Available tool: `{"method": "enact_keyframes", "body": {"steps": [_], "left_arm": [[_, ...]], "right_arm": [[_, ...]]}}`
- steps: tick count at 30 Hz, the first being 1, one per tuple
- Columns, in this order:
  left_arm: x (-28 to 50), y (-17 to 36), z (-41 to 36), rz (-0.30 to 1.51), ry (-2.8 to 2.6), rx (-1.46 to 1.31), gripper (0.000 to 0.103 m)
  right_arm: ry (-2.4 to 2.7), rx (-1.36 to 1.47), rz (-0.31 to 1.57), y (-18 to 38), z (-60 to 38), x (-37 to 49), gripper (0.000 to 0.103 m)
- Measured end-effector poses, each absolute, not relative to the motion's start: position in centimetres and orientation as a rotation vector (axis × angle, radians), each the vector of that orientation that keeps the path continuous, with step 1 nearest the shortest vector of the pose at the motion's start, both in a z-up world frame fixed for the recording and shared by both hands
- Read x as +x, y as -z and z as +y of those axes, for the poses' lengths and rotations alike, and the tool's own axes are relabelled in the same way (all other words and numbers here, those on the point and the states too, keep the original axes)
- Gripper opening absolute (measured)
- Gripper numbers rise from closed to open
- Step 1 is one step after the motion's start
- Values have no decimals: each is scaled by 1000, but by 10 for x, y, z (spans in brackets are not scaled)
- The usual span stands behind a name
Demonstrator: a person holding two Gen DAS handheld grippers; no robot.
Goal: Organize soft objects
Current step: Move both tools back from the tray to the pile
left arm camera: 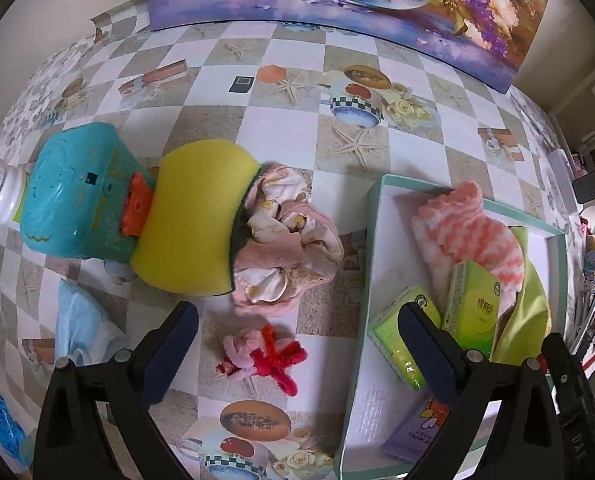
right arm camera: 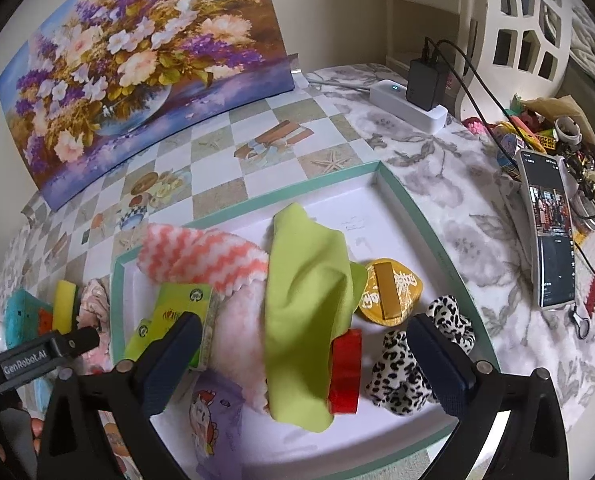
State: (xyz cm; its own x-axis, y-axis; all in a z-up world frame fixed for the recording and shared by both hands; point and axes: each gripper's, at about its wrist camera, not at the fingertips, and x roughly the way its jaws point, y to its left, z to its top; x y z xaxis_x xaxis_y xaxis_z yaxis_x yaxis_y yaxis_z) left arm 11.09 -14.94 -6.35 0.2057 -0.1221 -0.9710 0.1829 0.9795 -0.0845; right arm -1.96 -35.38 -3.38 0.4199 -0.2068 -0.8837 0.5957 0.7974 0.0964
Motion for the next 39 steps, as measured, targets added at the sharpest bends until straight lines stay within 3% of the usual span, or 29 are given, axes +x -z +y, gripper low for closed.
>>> {"method": "enact_keyframes", "body": {"steps": [18, 28, 39], "left_arm": [[108, 30, -91, 1296, 214, -4, 100], [116, 21, -22, 1269, 130, -82, 100], [116, 71, 62, 1360, 45, -236, 100]], "right_arm": [[420, 303, 1084, 21, -278, -2, 103], [192, 254, 1105, 27, -203, 21, 103], [60, 217, 1151, 46, -163, 39, 103]]}}
